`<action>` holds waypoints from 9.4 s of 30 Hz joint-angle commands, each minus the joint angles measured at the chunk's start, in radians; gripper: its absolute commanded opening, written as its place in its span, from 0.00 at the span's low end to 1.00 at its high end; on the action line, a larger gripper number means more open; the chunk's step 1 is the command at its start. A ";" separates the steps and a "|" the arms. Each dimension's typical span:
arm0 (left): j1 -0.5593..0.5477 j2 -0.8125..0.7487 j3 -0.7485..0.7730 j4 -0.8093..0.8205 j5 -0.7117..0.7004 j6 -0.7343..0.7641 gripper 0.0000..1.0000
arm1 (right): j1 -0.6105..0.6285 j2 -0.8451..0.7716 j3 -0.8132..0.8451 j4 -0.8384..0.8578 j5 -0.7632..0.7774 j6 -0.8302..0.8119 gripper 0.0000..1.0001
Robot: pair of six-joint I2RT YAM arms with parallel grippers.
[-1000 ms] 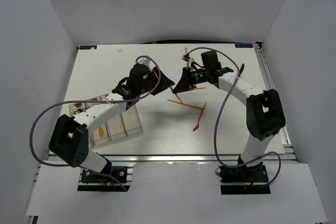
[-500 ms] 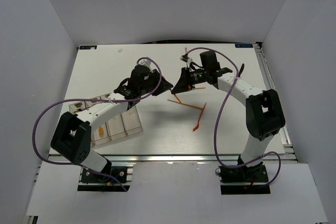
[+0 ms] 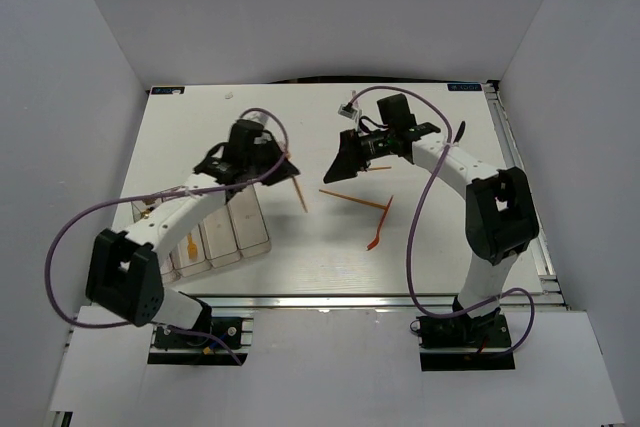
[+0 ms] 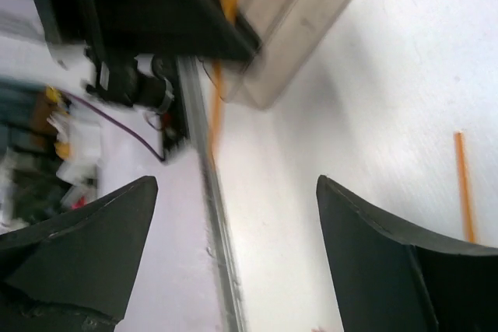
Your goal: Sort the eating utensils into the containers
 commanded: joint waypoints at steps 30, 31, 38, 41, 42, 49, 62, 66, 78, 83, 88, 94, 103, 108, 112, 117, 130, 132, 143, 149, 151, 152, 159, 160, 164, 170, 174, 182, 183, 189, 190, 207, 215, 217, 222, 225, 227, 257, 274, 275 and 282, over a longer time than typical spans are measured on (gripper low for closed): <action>0.646 -0.098 -0.119 -0.456 -0.365 0.647 0.60 | -0.088 -0.233 0.011 -0.395 0.207 -1.374 0.89; 0.648 -0.113 -0.119 -0.458 -0.363 0.641 0.63 | -0.088 -0.250 -0.059 -0.341 0.213 -1.392 0.89; 0.646 -0.210 -0.085 -0.498 -0.265 0.598 0.71 | -0.088 -0.078 0.051 -1.057 0.123 -2.238 0.71; 0.646 -0.269 -0.070 -0.501 -0.102 0.571 0.71 | -0.085 -0.084 -0.044 -1.021 0.215 -2.342 0.67; 0.648 -0.286 -0.068 -0.489 -0.062 0.556 0.71 | -0.081 -0.086 -0.066 -0.993 0.277 -2.350 0.64; 0.646 -0.443 -0.091 -0.346 0.251 0.418 0.70 | -0.051 -0.046 -0.150 -0.830 0.505 -2.302 0.50; 0.646 -0.577 -0.159 -0.261 0.381 0.275 0.69 | 0.049 0.088 -0.142 -0.691 0.666 -2.201 0.34; 0.646 -0.606 -0.172 -0.252 0.387 0.250 0.69 | 0.049 0.045 -0.221 -0.637 0.693 -2.201 0.20; 0.640 -0.580 -0.205 -0.119 0.482 0.118 0.67 | 0.037 -0.089 -0.088 -0.664 0.491 -1.860 0.00; 0.542 -0.554 -0.258 0.071 0.476 0.009 0.68 | 0.037 -0.019 0.199 -0.654 0.260 -1.224 0.00; 0.313 -0.482 -0.252 0.154 0.326 -0.004 0.68 | 0.037 0.043 0.287 -0.440 0.121 -0.590 0.00; 0.188 -0.361 -0.205 0.239 0.240 -0.020 0.68 | 0.041 0.006 0.246 -0.021 0.215 0.031 0.00; 0.070 -0.181 -0.104 0.286 0.189 -0.021 0.67 | 0.052 0.020 0.215 0.309 0.201 0.494 0.00; 0.048 -0.087 -0.013 0.286 0.184 -0.020 0.66 | 0.075 0.009 0.192 0.359 0.216 0.530 0.00; 0.039 -0.046 0.030 0.286 0.201 -0.018 0.63 | 0.075 0.003 0.161 0.403 0.212 0.557 0.00; 0.036 -0.030 0.022 0.286 0.218 -0.018 0.42 | 0.075 -0.012 0.146 0.443 0.192 0.554 0.00; 0.065 -0.145 0.009 -0.014 0.089 0.124 0.02 | 0.038 -0.011 0.161 0.423 0.037 0.214 0.57; 0.112 -0.185 0.007 -0.127 0.062 0.159 0.02 | 0.028 -0.014 0.152 0.415 -0.035 0.145 0.61; 0.497 -0.314 -0.037 -0.556 -0.180 0.500 0.00 | -0.083 -0.066 0.014 0.445 -0.239 -0.013 0.71; 0.588 -0.245 -0.077 -0.557 -0.319 0.581 0.00 | -0.115 -0.075 0.049 0.252 -0.233 -0.237 0.71; 0.591 -0.204 -0.076 -0.551 -0.380 0.612 0.00 | -0.124 -0.078 0.064 0.166 -0.212 -0.314 0.71; 0.593 -0.190 -0.073 -0.551 -0.394 0.627 0.00 | -0.127 -0.078 0.068 0.147 -0.209 -0.314 0.71; 0.602 -0.101 -0.090 -0.502 -0.411 0.672 0.00 | -0.152 -0.086 0.080 0.000 -0.146 -0.472 0.72; 0.602 -0.089 -0.102 -0.493 -0.409 0.680 0.06 | -0.154 -0.084 0.086 -0.022 -0.137 -0.516 0.73; 0.602 -0.054 -0.125 -0.481 -0.409 0.687 0.31 | -0.161 -0.077 0.149 -0.173 -0.002 -0.708 0.74; 0.603 -0.064 -0.126 -0.479 -0.426 0.667 0.62 | -0.215 -0.014 0.268 -0.223 0.201 -0.750 0.80; 0.603 -0.090 -0.108 -0.485 -0.419 0.657 0.69 | -0.223 0.060 0.364 -0.306 0.225 -0.742 0.79; 0.605 -0.188 -0.018 -0.521 -0.250 0.592 0.73 | -0.221 0.080 0.319 -0.270 0.340 -0.704 0.80; 0.605 -0.199 -0.007 -0.516 -0.224 0.582 0.73 | -0.221 0.086 0.319 -0.273 0.351 -0.716 0.80; 0.603 -0.250 0.051 -0.456 0.005 0.525 0.77 | -0.227 0.141 0.402 -0.400 0.353 -0.872 0.82; 0.605 -0.253 0.055 -0.447 0.022 0.516 0.82 | -0.230 0.146 0.410 -0.413 0.356 -0.886 0.82; 0.602 -0.351 -0.123 -0.072 0.448 0.238 0.98 | -0.310 0.272 0.511 -0.665 0.368 -1.307 0.82; 0.596 -0.397 -0.188 -0.019 0.483 0.204 0.98 | -0.359 0.367 0.591 -0.625 0.581 -1.141 0.80; 0.596 -0.400 -0.202 -0.011 0.482 0.200 0.98 | -0.367 0.356 0.534 -0.597 0.621 -1.107 0.79; 0.596 -0.406 -0.218 0.006 0.474 0.198 0.98 | -0.370 0.348 0.430 -0.502 0.708 -1.086 0.78; 0.596 -0.403 -0.209 0.006 0.471 0.204 0.98 | -0.384 0.376 0.420 -0.477 0.739 -1.058 0.78; 0.596 -0.402 -0.203 0.004 0.470 0.203 0.98 | -0.394 0.404 0.437 -0.470 0.746 -1.041 0.77; 0.596 -0.437 -0.171 -0.024 0.457 0.166 0.98 | -0.465 0.395 0.319 -0.336 0.623 -0.782 0.00; 0.596 -0.557 -0.119 -0.053 0.378 0.178 0.98 | -0.123 0.065 0.259 -0.297 0.190 -0.566 0.00; 0.597 -0.573 -0.117 -0.059 0.373 0.178 0.98 | -0.085 0.056 0.255 -0.240 0.181 -0.519 0.00; 0.597 -0.682 -0.088 -0.132 0.322 0.184 0.98 | 0.228 0.117 0.270 0.051 0.291 0.084 0.00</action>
